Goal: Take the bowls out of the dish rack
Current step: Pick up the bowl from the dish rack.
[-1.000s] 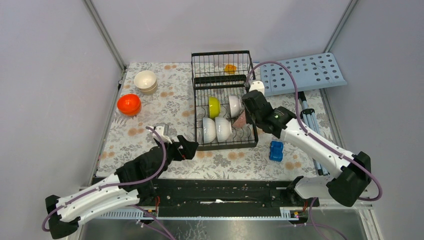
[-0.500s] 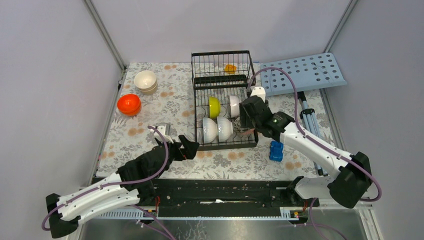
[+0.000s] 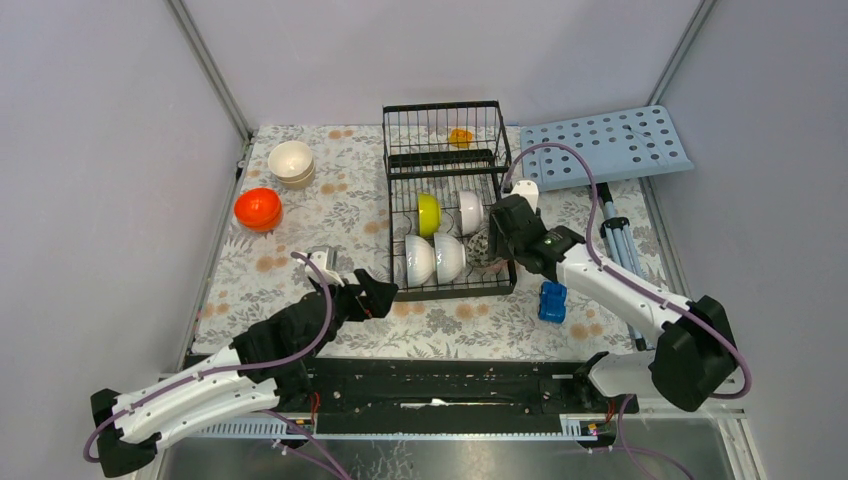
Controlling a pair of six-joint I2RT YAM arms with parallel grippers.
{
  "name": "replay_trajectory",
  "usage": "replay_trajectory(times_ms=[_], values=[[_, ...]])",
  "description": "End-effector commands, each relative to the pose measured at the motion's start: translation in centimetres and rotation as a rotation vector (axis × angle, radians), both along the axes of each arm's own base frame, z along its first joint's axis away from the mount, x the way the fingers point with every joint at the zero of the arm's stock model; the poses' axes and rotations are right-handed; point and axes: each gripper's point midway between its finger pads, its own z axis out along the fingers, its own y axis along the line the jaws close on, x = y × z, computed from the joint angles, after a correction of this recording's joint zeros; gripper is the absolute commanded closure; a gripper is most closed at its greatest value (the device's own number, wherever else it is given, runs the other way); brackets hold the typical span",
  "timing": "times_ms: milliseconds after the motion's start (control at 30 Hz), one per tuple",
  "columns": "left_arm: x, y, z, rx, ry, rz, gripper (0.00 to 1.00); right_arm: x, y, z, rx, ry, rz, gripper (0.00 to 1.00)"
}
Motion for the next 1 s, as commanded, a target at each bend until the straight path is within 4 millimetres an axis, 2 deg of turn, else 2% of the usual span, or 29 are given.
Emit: replay_trajectory(times_ms=[0,167,367,767,867,967], values=[[0.0,-0.4,1.3,-0.051,-0.014,-0.001,0.01,1.6,-0.2,-0.4,0.016,-0.015,-0.053,0.40],[0.0,-0.4,0.8,-0.050,-0.006,0.000,0.01,1.9,-0.6,-2.0,-0.023,0.013,-0.058,0.47],[0.0,-0.4,0.6,-0.048,-0.001,0.000,0.01,1.9,-0.5,-3.4,-0.032,0.046,-0.051,0.60],[-0.1,-0.4,0.0,-0.048,0.011,-0.001,0.01,1.9,-1.4,-5.0,-0.078,0.081,-0.059,0.64],[-0.2,-0.5,0.0,-0.047,0.013,-0.002,0.01,2.0,-1.5,-5.2,-0.075,0.087,-0.058,0.72],[-0.2,-0.5,-0.1,-0.046,0.014,-0.003,0.01,2.1,-1.5,-5.0,-0.070,0.084,-0.059,0.87]])
